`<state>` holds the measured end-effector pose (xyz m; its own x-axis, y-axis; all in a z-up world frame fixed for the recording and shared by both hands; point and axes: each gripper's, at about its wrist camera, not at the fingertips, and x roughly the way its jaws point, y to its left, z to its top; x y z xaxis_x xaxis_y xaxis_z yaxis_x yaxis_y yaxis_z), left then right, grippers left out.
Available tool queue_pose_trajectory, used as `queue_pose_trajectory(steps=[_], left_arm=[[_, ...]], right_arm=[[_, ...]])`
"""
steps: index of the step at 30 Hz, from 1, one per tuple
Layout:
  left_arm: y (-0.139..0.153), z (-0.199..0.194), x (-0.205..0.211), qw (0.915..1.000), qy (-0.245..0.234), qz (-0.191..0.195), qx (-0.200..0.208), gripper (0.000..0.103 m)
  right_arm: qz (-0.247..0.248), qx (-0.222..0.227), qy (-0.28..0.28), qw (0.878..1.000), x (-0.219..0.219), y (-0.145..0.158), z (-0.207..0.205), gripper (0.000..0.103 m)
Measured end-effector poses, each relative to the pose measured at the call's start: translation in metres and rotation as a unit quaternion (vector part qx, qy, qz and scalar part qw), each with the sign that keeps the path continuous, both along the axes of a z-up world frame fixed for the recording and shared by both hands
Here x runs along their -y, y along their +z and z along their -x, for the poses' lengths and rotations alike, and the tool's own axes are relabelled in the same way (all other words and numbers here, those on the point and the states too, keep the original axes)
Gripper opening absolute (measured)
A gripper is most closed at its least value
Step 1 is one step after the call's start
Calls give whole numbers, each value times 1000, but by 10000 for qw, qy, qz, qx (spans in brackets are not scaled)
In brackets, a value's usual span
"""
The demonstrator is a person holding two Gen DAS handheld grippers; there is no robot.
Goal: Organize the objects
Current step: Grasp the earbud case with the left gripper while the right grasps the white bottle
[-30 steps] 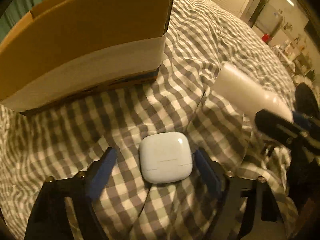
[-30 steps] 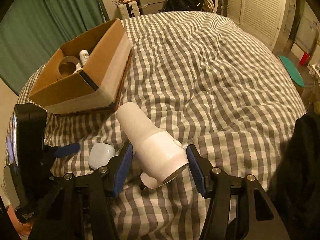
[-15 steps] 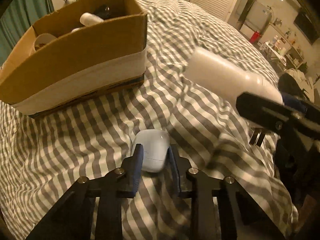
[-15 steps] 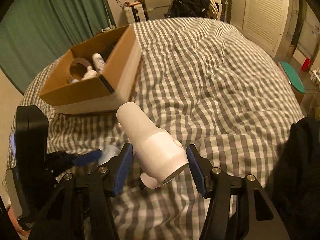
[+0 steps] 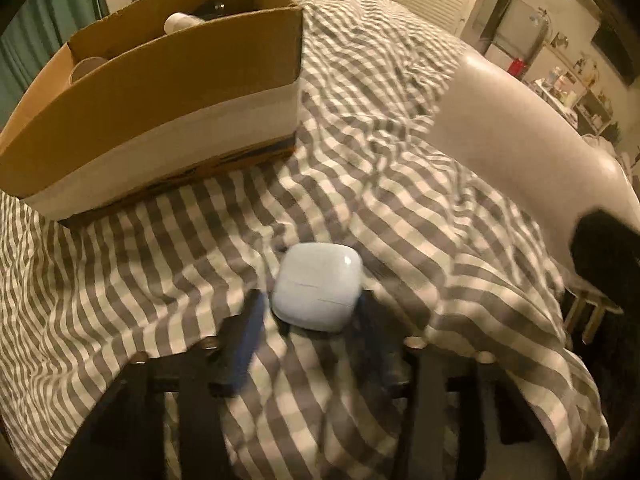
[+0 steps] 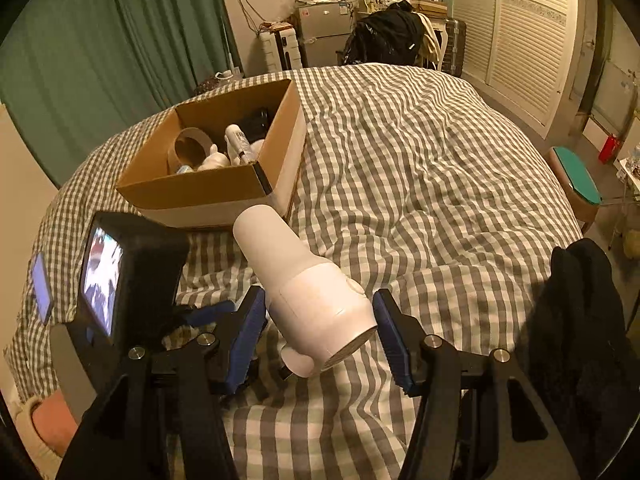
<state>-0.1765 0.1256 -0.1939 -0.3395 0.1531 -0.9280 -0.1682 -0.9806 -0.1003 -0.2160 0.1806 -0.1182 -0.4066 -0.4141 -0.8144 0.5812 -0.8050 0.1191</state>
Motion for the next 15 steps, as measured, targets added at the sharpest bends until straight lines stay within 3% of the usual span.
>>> queue_pose_trajectory(steps=[4,6,15], left_arm=[[-12,17,9,9990,126,-408,164,57],[-17,21,7,9988,73,-453,194,52],[-4,10,10,9984,151,-543,86,51]], right_arm=[[-56,118,-57,9999,-2,-11,8,55],[-113,235,-112,9996,-3,-22,15,55],[-302,618,-254,9973,-7,-55,40,55]])
